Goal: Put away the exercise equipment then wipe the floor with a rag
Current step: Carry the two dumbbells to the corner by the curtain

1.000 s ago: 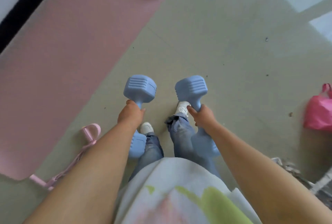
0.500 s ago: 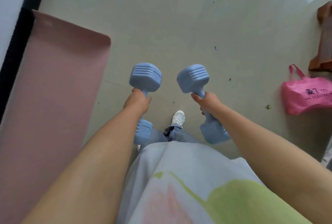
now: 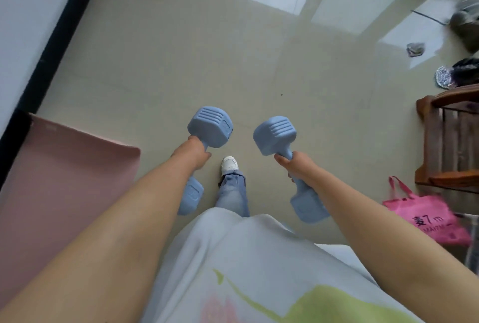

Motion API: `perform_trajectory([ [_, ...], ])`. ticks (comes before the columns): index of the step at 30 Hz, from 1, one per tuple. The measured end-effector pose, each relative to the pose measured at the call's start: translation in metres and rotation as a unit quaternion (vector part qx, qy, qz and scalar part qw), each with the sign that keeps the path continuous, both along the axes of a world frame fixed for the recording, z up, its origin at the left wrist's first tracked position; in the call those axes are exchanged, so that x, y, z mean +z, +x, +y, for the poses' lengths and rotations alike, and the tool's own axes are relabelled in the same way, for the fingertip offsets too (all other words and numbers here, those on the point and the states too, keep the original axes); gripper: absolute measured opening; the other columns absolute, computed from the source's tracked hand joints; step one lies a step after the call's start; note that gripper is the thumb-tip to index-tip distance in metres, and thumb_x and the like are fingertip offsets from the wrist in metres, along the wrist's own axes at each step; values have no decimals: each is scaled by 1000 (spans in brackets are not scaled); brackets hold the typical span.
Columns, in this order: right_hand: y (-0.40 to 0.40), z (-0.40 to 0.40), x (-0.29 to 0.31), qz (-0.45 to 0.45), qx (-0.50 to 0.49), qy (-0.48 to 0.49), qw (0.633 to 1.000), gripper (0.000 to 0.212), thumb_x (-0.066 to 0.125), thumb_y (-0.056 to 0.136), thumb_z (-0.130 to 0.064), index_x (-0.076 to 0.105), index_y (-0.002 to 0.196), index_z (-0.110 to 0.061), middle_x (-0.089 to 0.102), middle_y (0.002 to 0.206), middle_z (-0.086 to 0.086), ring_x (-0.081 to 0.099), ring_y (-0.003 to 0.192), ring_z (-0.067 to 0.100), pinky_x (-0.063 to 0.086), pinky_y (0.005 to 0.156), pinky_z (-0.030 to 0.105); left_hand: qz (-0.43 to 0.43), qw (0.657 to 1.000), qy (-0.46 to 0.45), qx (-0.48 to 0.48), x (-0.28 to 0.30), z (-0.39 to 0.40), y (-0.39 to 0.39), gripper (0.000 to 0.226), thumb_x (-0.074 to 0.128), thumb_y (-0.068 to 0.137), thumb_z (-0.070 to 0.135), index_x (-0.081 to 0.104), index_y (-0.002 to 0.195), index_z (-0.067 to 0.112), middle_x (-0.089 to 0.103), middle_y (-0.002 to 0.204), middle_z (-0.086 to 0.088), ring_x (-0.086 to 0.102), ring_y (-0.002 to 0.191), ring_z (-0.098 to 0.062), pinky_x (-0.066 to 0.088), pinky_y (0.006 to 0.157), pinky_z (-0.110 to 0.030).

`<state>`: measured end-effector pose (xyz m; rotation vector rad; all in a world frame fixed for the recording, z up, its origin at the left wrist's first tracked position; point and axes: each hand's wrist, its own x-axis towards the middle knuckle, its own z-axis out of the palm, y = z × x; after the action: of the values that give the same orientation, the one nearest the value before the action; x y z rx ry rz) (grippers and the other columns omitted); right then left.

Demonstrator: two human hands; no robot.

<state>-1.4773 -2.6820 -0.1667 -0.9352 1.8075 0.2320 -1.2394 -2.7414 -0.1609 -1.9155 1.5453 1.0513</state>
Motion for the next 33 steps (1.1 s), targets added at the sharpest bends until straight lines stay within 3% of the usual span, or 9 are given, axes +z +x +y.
perform_trajectory([
  [6, -46, -158, 17, 2, 0, -14, 1000, 34, 41, 96, -39, 46, 92, -5, 49, 60, 5, 46, 51, 16, 36, 50, 26, -21, 1000, 3, -3, 17, -152, -36, 60, 53, 94, 33, 30, 138, -2, 54, 131, -15, 54, 118, -32, 44, 94, -36],
  [16, -144, -427, 2, 9, 87, -22, 996, 42, 42, 96, -41, 38, 63, -15, 47, 58, 3, 43, 50, 15, 33, 50, 25, -52, 998, 20, 6, 13, -395, -115, 65, 51, 95, 35, 23, 143, 1, 55, 131, -14, 56, 116, -31, 44, 95, -36],
  [26, -178, -679, 4, 23, 152, 0, 988, 41, 44, 95, -40, 38, 65, -13, 48, 58, 3, 45, 50, 15, 34, 51, 24, -44, 996, 44, 58, 8, -596, -149, 64, 56, 93, 34, 28, 137, -4, 53, 133, -17, 55, 119, -31, 44, 95, -36],
  [30, -171, -774, -9, 34, 164, 23, 986, 40, 44, 95, -42, 39, 67, -13, 48, 60, 2, 46, 53, 15, 38, 60, 28, -48, 995, 68, 47, -6, -685, -134, 68, 54, 94, 35, 24, 141, -4, 49, 138, -15, 52, 123, -30, 42, 98, -34],
  [33, -163, -844, -16, 44, 158, 35, 986, 36, 44, 95, -42, 44, 82, -8, 49, 62, 2, 52, 65, 23, 39, 68, 27, -57, 995, 79, 38, -14, -758, -118, 69, 54, 94, 34, 22, 143, -2, 47, 140, -15, 50, 126, -30, 41, 100, -34],
])
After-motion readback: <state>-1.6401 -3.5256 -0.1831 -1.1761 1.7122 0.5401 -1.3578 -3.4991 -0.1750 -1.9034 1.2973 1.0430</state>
